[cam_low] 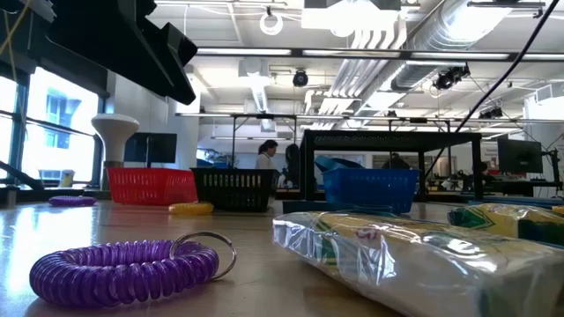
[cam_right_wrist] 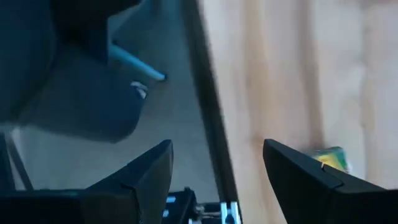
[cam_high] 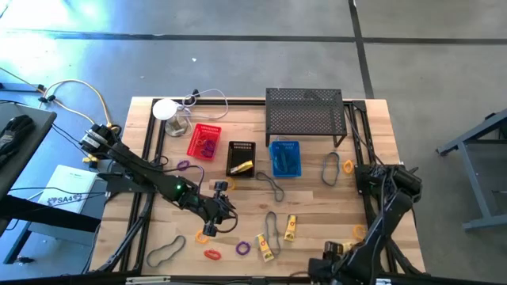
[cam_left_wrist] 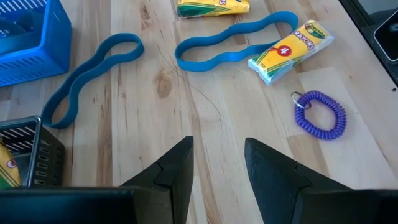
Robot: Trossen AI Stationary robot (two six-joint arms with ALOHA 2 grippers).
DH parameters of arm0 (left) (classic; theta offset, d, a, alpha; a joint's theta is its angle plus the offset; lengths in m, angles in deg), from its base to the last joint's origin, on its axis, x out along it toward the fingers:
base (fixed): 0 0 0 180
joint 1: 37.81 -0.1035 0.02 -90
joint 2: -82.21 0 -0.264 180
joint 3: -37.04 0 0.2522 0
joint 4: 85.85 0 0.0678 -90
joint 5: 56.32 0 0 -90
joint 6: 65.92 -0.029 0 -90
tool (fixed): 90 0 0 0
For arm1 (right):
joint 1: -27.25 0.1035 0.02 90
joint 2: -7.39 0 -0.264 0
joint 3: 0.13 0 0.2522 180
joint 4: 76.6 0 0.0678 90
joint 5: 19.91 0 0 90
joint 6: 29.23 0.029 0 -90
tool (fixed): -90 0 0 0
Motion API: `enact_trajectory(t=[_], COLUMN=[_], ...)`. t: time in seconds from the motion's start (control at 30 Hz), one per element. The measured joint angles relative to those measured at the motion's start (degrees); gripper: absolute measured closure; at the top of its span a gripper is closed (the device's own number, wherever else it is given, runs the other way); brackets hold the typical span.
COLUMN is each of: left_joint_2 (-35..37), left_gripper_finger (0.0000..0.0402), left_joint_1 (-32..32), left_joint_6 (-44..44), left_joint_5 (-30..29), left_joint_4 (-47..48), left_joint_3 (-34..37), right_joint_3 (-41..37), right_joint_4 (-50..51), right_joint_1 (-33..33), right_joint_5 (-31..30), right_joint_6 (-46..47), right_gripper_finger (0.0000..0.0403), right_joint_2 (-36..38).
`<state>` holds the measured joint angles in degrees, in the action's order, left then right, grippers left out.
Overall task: Pick & Place Office Desk Supplies
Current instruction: Put the right crayon box into the black bin
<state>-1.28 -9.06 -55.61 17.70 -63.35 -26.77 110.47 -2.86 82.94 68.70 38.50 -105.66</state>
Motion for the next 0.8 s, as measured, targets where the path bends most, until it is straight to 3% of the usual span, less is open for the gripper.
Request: enact_trajectory(t=[0.3, 0.43, 0.63, 0.8], left_joint_2=[0.0, 0.0, 0.0, 0.0], left_gripper_finger=[0.0265, 0.0265, 0.0265, 0.0265], left_joint_1=[0.0, 0.0, 0.0, 0.0], left_joint_6=[0.0, 0.0, -1.5, -0.3], left_joint_5=[0.0, 0.0, 0.0, 0.0], left_joint_4=[0.0, 0.1, 0.0, 0.0], left_joint_3=[0.0, 0.0, 0.0, 0.0], right_joint_3=[0.0, 0.0, 0.0, 0.0], right_joint_4=[15.2, 17.7, 12.0, 0.7], right_joint_1=[0.7, 1.0, 0.6, 1.3], right_joint_5=[-0.2, -2.1, -3.2, -5.0], right_joint_6=[1.9, 9.9, 14.6, 16.3], right_gripper_finger=[0.0165, 0.0165, 0.0165, 0.0165], right_joint_2=[0.0, 0.0, 0.0, 0.0])
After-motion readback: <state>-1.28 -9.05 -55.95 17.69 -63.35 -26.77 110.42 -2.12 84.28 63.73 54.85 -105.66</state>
